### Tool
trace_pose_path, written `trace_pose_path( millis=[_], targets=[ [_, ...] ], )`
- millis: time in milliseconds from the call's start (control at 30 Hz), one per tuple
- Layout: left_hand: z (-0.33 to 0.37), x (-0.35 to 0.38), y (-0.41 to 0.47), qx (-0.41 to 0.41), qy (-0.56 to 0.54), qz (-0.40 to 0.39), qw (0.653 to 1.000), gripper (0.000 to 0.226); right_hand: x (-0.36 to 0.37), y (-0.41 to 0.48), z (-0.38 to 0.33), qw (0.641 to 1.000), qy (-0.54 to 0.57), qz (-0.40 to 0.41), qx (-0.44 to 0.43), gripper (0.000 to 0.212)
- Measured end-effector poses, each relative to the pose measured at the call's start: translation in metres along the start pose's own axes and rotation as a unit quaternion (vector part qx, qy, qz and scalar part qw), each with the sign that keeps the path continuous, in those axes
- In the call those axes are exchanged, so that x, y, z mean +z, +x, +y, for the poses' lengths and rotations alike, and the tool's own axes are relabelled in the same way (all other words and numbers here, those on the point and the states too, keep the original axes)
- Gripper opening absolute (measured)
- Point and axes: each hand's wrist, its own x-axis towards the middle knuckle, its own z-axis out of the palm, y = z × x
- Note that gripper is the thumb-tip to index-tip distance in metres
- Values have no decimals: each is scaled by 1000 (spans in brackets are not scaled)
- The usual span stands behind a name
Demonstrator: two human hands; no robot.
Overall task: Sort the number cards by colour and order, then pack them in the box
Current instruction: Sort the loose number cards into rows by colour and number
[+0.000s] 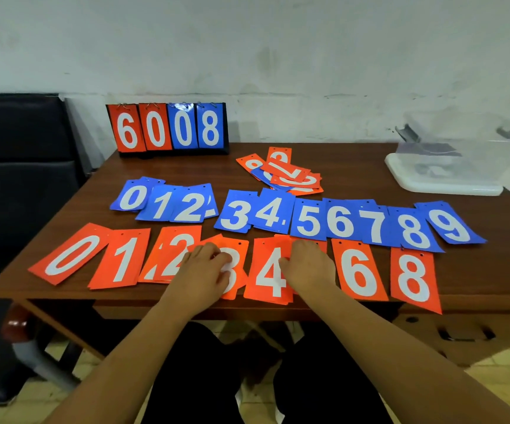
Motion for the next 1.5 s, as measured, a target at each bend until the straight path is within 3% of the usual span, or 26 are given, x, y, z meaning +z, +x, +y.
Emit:
trace_pose_path(
  millis=[200,433,733,967,1100,1200,1300,1433,1500],
  targets=[
    [7,-11,22,-26,-39,23,999,34,-16,21,3,999,34,27,-29,40],
    [15,-25,117,-42,-85,33,995,27,-44,102,14,994,15,61,-85,47],
    [10,3,243,-25,-52,13,998,25,-40,219,37,997,0,19,-73,46],
    [6,35,297,14,-28,-37,999,47,-17,276,59,989,-31,-40,-136,50],
    [-3,47,313,7,-19,-36,999,43,-15,281,66,977,-90,35,-191,39],
    [-5,49,319,-4,-30,-37,999,40,-25,276,68,946,-167,60,-271,27],
    [-4,44,317,-25,-52,-39,998,35,-38,261,78,922,-186,96,-325,30],
    [8,24,306,-36,-124,127,983,19,-58,229,92,888,-128,257,-359,24],
    [23,5,296,-34,-205,165,964,11,-70,205,87,865,-61,318,-382,20]
  ],
)
